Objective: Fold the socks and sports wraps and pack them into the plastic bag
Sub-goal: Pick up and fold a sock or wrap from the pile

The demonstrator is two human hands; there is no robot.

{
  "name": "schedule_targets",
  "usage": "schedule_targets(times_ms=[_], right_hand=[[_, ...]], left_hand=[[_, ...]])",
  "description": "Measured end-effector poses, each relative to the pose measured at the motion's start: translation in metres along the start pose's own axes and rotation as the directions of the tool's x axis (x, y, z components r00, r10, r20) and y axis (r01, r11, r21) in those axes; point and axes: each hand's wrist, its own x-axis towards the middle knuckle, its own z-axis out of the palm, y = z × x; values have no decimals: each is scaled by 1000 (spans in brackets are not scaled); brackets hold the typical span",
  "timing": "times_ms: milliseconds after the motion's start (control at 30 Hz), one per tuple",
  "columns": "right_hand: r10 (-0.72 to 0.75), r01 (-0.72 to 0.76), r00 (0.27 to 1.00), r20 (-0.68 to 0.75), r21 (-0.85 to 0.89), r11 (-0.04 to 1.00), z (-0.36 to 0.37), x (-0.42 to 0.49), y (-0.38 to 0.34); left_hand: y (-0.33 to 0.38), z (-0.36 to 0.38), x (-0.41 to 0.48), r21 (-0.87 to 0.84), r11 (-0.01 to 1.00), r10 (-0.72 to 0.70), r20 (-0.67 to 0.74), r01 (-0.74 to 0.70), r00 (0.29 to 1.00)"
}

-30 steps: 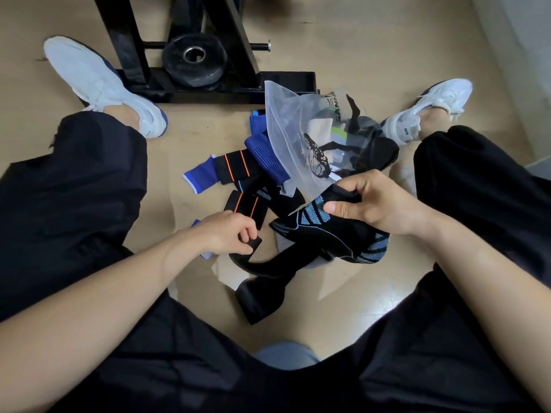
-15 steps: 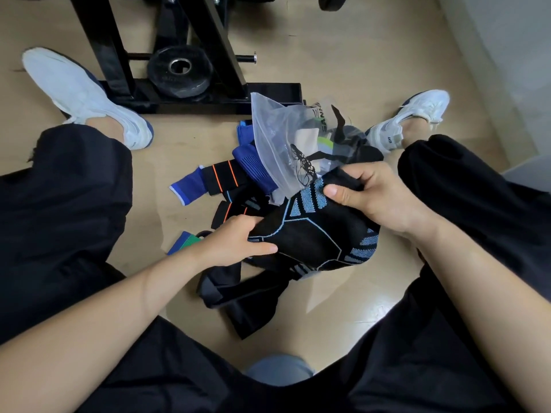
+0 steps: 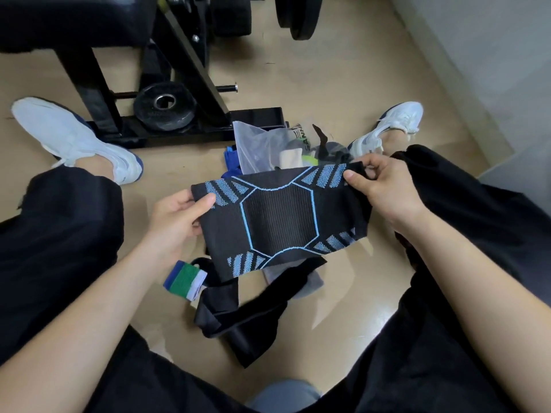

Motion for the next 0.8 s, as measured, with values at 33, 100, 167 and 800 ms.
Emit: schedule_targets(times_ms=[33,100,167,800], right_hand=[[-3,4,1000,19,-21,1000,1,0,1],[-8,12,998,60,-78,997,7,-3,1],[-5,16,994,107,-100,995,15,-8,-2],[-45,-38,926,374,212,976,93,-64,-24]], left_hand=[[0,0,0,-2,1000,12,-50,-12,999],[2,3,-2,46,998,56,-142,-50,988],[5,4,-5,100,989,126,-187,-109,974],[8,44,-44,229,945,205,140,-233,969]])
